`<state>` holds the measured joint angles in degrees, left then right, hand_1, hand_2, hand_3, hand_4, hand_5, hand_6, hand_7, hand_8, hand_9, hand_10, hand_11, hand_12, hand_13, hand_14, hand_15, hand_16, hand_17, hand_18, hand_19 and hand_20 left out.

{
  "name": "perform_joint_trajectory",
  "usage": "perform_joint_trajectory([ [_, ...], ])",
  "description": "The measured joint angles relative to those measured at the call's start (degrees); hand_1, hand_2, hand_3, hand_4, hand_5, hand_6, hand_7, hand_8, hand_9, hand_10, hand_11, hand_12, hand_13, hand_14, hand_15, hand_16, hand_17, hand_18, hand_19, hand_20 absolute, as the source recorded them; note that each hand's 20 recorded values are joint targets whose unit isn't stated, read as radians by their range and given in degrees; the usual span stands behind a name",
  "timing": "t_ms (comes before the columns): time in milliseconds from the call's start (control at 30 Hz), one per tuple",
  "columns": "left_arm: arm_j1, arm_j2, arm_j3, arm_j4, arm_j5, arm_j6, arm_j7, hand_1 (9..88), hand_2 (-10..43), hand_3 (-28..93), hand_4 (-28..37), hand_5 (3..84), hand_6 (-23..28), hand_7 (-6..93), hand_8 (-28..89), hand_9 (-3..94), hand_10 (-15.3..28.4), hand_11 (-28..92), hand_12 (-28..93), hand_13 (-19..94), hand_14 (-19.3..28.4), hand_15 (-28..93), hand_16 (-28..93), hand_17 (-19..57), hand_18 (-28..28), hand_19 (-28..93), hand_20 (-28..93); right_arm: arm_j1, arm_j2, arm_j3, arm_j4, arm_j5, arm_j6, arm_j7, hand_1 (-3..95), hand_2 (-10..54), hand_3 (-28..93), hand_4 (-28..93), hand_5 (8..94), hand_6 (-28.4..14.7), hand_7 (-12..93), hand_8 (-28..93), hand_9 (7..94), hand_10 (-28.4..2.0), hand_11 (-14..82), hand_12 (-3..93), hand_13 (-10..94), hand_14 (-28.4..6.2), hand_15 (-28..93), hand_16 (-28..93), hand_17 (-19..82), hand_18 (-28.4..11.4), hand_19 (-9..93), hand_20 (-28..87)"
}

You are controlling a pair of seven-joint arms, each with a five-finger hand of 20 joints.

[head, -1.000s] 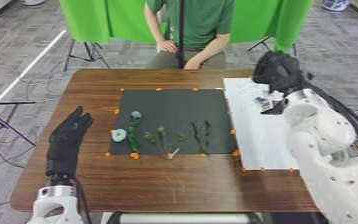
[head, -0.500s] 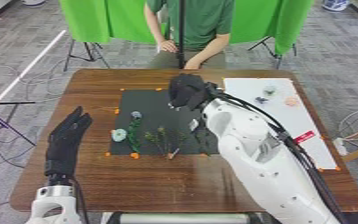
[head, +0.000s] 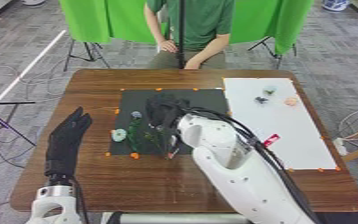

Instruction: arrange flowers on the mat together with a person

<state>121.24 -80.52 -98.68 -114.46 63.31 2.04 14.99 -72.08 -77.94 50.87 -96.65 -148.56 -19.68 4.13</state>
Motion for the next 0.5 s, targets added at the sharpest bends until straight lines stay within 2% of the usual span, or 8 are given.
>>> perform_joint_trajectory([
  [200,-0.02,0.04,0.0,0.08,-0.74,0.43,0.09,28.4,11.9,69,-23.6,40.8,7.2,5.5,-6,41.6,12.8,11,10,34,13.5,9,-2,7.6,9.6,3,18,-0.03,-0.87,-0.44,0.96,-1.18,0.45,-0.59,61.5,-9.5,61,-24,81.6,3.5,19,4,91.2,-7.5,3.6,31.1,94,0.1,51,29,55,-15.2,93,39],
  [500,-0.04,0.02,0.0,0.1,-0.91,0.6,0.0,27.0,7.6,69,-22.6,40.7,7.4,5.4,-7,41.4,12.8,11,10,34,13.5,10,-2,7.4,9.6,4,18,-0.35,-1.02,-0.39,1.52,-1.92,0.64,-0.91,58.0,-9.5,61,-23,77.4,3.5,17,3,88.4,-8.5,2.7,28.9,94,-0.1,51,29,55,-15.5,93,39],
])
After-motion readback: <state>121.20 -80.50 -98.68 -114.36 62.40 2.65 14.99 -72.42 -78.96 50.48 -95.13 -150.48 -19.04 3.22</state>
